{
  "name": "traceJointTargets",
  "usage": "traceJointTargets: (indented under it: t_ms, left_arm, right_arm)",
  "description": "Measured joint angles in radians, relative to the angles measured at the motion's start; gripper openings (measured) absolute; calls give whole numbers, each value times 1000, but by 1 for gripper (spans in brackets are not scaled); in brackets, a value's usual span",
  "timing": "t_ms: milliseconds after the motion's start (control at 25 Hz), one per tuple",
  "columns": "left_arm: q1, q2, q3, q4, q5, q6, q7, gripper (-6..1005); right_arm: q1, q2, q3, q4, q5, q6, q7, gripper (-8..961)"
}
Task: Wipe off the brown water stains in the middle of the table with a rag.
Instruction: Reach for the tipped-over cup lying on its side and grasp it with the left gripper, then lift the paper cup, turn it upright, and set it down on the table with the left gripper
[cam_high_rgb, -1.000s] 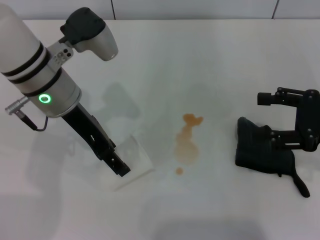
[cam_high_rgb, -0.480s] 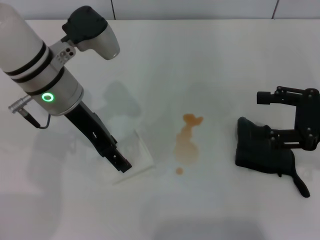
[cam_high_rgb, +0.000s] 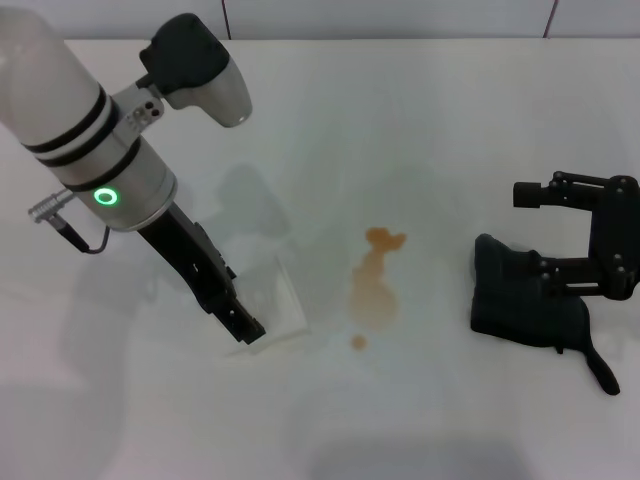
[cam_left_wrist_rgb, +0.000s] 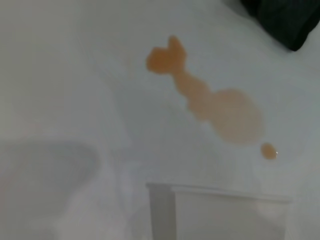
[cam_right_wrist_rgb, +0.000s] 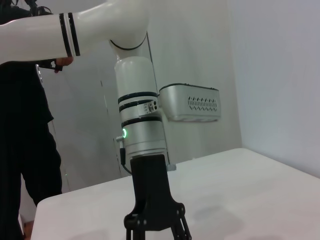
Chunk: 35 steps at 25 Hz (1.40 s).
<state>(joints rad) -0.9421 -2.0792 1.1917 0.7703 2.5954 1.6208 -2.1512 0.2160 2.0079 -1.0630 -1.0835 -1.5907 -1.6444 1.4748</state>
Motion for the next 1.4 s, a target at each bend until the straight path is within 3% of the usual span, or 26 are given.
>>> traceJointTargets:
  t_ms: [400, 840, 880, 1000, 1200, 1400]
  left_arm:
    - [-1, 1, 23, -2, -10, -4, 10, 862]
    - [-1, 2, 14, 19, -11, -10, 7, 793]
    - [4, 2, 14, 30, -11, -12, 7, 747]
    - [26, 1, 1, 80, -12, -20, 2, 689]
    - [70, 0, -105, 165, -39, -36, 6, 654]
    - [179, 3, -158, 274, -188, -130, 30, 613]
  right_arm:
    - [-2, 0, -1, -3, 10, -3, 2, 826]
    - [0, 0, 3, -3, 12, -6, 2, 826]
    - [0, 0, 3, -3, 12, -6, 2, 826]
    - [1, 0, 5, -3, 12, -7, 2, 825]
    - [0, 0, 7, -3, 12, -9, 2, 825]
    - [4, 0, 4, -2, 12, -5, 2, 825]
